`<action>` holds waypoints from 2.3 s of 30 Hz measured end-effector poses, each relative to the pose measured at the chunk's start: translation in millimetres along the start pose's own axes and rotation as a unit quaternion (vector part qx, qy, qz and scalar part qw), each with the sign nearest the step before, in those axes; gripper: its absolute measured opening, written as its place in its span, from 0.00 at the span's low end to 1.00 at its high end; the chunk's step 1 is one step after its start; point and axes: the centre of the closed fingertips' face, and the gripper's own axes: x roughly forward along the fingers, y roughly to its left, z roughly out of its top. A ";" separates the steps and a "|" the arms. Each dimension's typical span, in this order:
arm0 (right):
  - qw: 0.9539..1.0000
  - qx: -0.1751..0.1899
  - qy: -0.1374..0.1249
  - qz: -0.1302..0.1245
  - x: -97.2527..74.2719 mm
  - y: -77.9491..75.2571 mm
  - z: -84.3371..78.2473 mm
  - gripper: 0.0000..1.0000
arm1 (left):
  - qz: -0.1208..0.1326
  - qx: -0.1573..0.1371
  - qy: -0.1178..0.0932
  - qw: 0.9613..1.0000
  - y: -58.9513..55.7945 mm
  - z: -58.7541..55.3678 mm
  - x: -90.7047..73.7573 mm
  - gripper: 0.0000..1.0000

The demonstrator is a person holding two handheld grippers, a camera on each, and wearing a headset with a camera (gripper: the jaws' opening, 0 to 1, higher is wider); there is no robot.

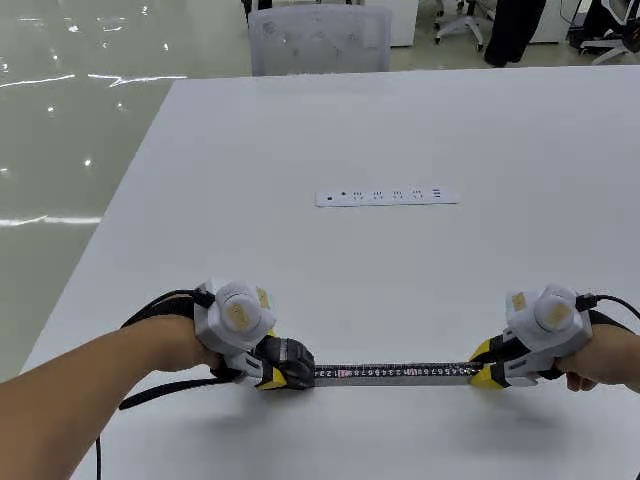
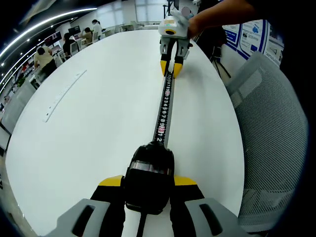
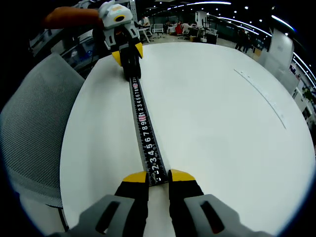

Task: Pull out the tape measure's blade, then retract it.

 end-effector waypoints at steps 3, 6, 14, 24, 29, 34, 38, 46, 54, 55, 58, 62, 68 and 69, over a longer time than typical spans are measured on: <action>1.000 0.001 0.000 0.000 -0.3 0.5 -0.5 0.13 | 0.000 0.000 0.000 1.000 -0.3 0.3 0.2 0.32; 1.000 0.000 0.001 0.000 -0.2 0.3 -0.4 0.13 | 0.000 0.000 0.000 1.000 -0.2 0.4 0.5 0.32; 1.000 0.006 0.000 -0.003 0.7 0.1 0.4 0.13 | 0.000 0.000 -0.001 1.000 0.1 -0.4 0.6 0.32; 1.000 0.010 0.005 -0.004 1.3 0.8 0.3 0.14 | 0.001 0.003 -0.004 1.000 0.0 -0.4 0.2 0.32; 1.000 0.007 0.012 -0.006 2.8 1.3 1.8 0.14 | 0.005 0.013 0.001 1.000 -1.6 0.7 0.6 0.32; 0.999 0.018 0.027 -0.011 3.2 0.9 1.6 0.15 | 0.003 0.000 -0.016 1.000 1.2 1.7 -4.7 0.33; 0.999 0.025 0.027 -0.021 2.6 1.9 1.5 0.17 | 0.016 -0.009 -0.025 1.000 4.8 2.9 -9.4 0.37; 0.995 0.083 0.007 -0.054 -11.3 -0.9 -1.9 0.27 | 0.086 -0.082 -0.075 0.990 30.2 0.6 -29.3 0.74; 0.984 0.137 -0.040 -0.106 -40.5 3.3 4.4 0.51 | 0.127 -0.194 -0.142 0.962 38.0 -8.8 -54.7 1.00; 0.983 0.142 -0.047 -0.109 -43.7 5.1 5.8 0.56 | 0.129 -0.198 -0.147 0.960 37.4 -9.9 -56.6 1.00; 0.977 0.151 -0.068 -0.131 -55.1 7.9 9.7 0.67 | 0.124 -0.231 -0.163 0.951 30.5 -16.5 -61.8 1.00; 0.964 0.193 -0.097 -0.154 -68.4 16.7 10.4 0.82 | 0.130 -0.248 -0.168 0.945 18.6 -26.6 -71.3 1.00; 0.950 0.204 -0.133 -0.193 -86.2 28.7 8.0 0.90 | 0.131 -0.272 -0.249 0.920 3.3 -15.1 -98.0 1.00; 0.947 0.206 -0.137 -0.203 -89.4 29.8 4.7 0.91 | 0.125 -0.268 -0.246 0.923 -3.7 -17.1 -101.8 1.00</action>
